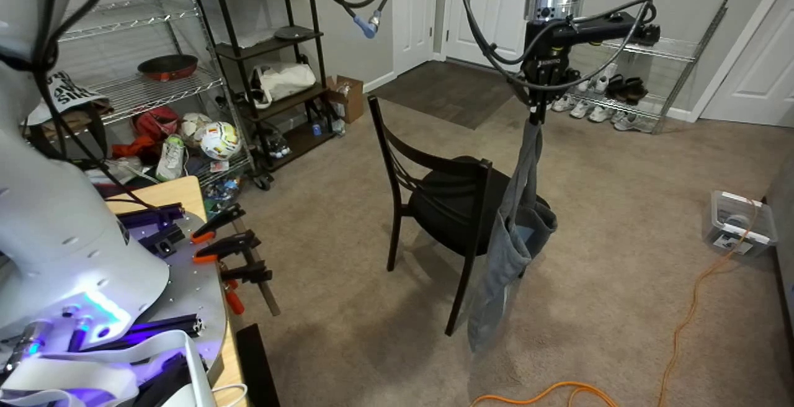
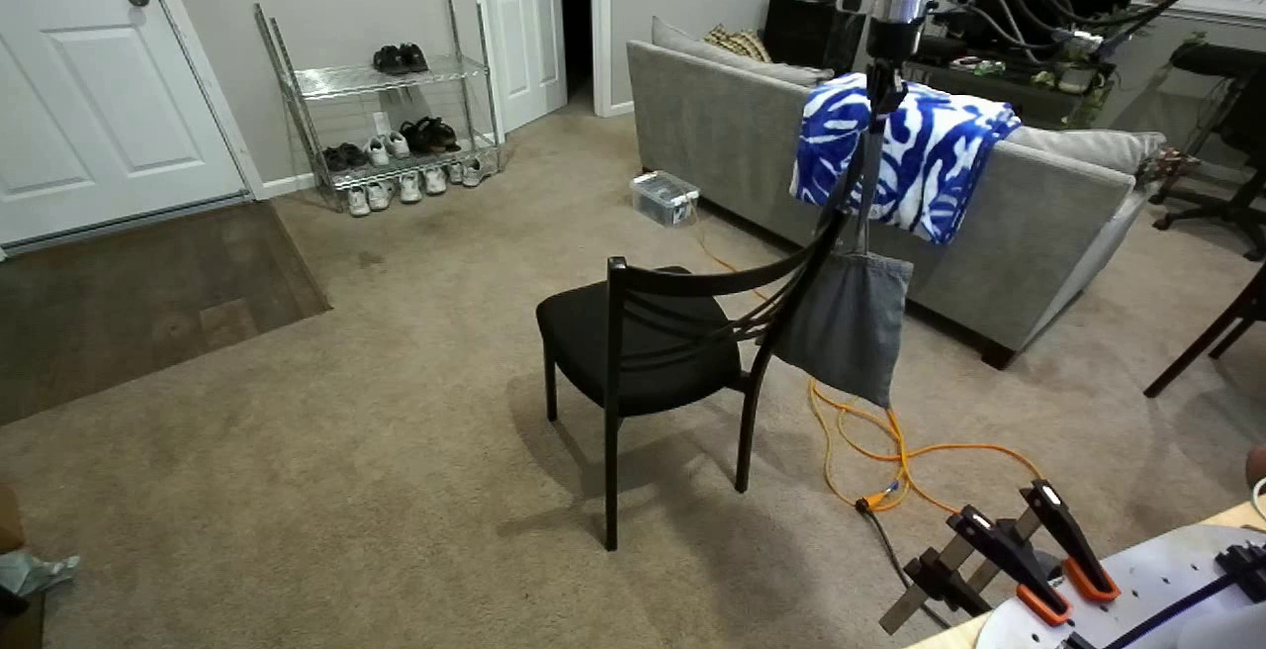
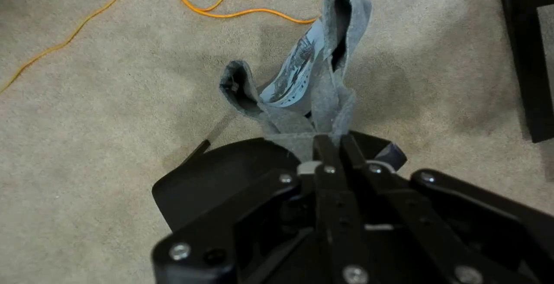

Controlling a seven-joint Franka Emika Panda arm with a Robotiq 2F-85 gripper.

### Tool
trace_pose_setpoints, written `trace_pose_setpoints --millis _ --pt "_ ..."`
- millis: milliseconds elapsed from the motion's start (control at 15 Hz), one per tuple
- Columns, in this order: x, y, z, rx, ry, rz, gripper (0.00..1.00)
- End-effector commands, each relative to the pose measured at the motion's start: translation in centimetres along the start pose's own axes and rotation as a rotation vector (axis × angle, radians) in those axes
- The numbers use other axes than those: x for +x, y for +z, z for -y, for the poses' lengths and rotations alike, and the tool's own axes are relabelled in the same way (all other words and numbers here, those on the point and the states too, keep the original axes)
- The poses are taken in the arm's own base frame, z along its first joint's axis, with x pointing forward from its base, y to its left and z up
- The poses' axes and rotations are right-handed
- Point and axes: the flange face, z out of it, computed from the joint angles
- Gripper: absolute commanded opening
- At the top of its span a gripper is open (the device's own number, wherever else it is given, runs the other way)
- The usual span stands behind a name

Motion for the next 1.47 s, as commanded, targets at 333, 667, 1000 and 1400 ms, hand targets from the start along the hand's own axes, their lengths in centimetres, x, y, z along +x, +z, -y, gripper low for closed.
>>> trace_pose_setpoints --millis 333,667,1000,1400 --pt "3.2 -2.8 -0.1 -0.019 -0.200 -0.001 0.02" --pt "0.9 -3.3 -0.8 -0.033 -0.252 0.005 0.02" --pt "2.6 -3.8 -0.2 -0.037 -0.343 0.019 0.02" --pt "6.0 -6.0 1.1 -0.077 -0.494 0.016 0.02"
